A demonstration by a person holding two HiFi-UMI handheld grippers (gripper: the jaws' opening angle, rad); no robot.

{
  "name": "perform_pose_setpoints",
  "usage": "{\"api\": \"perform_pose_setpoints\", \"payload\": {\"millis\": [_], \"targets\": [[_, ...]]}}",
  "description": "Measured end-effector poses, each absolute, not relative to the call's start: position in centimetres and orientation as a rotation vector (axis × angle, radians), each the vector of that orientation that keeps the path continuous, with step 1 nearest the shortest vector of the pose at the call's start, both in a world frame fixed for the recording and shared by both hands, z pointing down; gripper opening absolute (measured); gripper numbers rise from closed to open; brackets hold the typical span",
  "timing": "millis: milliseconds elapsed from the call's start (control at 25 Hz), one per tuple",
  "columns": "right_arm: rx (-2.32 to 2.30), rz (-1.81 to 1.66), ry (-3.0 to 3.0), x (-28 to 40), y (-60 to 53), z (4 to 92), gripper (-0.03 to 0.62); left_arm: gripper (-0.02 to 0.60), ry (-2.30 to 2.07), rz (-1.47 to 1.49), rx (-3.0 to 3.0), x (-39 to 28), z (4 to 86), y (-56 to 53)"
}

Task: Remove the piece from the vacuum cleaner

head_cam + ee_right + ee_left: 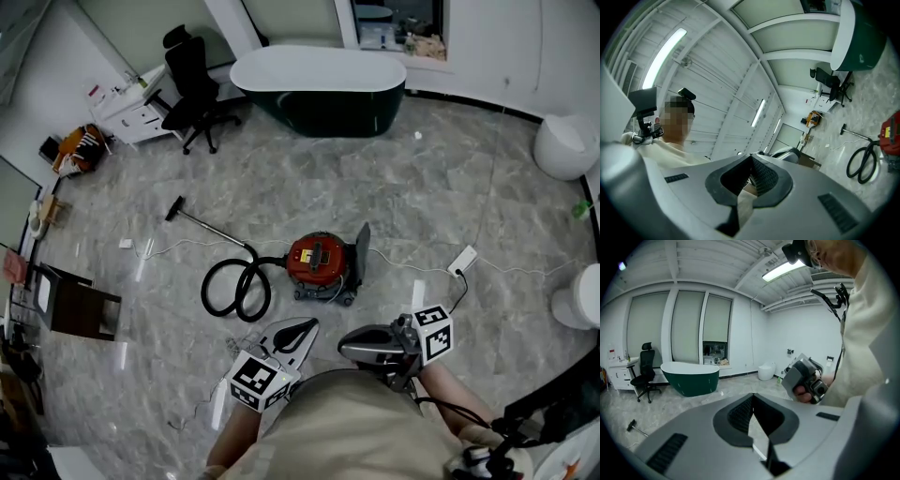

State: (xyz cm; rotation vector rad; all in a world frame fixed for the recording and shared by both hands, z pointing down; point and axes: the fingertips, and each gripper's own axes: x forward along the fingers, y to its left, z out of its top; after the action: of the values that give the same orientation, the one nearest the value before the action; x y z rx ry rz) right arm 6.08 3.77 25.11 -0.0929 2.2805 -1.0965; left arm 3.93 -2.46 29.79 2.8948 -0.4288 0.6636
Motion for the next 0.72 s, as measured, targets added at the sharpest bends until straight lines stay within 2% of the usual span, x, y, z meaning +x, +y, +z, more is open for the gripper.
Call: {"api": "perform_pose_setpoints", "payload": {"millis": [440, 720], "targets": [[-0.097, -1.161, 2.247, 8.9, -0.1, 27.2, 0.003, 0.005, -0.435, 0.74, 2.881, 6.3, 31.6, -6.6], [-0.302, -1.149, 2.262, 9.8, -4.8, 27.7, 0.003, 0.005, -0.341, 0.669, 2.917, 7.3, 32.4, -11.8]]}}
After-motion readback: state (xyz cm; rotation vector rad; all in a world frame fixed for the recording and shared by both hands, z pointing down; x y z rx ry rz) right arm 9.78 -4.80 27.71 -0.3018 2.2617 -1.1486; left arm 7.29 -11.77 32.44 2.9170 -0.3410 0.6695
